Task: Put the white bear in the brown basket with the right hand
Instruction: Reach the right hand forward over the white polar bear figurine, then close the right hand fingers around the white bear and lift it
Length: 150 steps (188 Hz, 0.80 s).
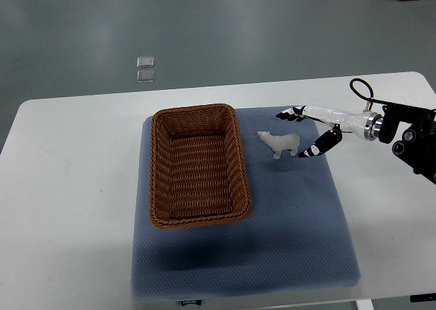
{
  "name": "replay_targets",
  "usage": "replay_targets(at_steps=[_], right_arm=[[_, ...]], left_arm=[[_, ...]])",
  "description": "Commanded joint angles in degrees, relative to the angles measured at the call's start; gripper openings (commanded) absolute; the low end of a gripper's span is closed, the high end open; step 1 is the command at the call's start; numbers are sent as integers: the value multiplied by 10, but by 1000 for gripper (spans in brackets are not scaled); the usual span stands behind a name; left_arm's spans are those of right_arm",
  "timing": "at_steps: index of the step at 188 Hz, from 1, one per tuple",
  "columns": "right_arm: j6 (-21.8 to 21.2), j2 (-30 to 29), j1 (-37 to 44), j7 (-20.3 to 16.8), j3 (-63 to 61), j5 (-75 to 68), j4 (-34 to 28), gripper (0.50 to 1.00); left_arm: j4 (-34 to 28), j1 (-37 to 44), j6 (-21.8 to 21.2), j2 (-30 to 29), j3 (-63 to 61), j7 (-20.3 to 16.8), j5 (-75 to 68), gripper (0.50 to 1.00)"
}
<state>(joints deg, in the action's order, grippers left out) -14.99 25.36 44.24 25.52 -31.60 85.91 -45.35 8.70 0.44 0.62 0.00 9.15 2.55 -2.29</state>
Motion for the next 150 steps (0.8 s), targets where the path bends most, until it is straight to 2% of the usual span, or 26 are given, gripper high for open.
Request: replay_targets(at_steps=[1,24,69,79,123,150], right_arm=[[3,-1,0,-3,9,5,-1,868],[4,-3,-1,-8,15,11,-11,866],[4,-6,-3,-10,15,13,-25,829],[4,-6,-2,-10,15,13,-25,803],[4,-6,0,-19,27,17,-25,756],[21,-6,-3,-31,30,27,-25,676]], left_arm=[[0,0,0,0,0,0,0,1000],[0,0,0,0,1,0,0,1000],[0,0,0,0,0,0,0,1000],[0,0,0,0,1,0,0,1000],[0,0,0,0,0,0,0,1000],[0,0,0,0,0,0,0,1000]])
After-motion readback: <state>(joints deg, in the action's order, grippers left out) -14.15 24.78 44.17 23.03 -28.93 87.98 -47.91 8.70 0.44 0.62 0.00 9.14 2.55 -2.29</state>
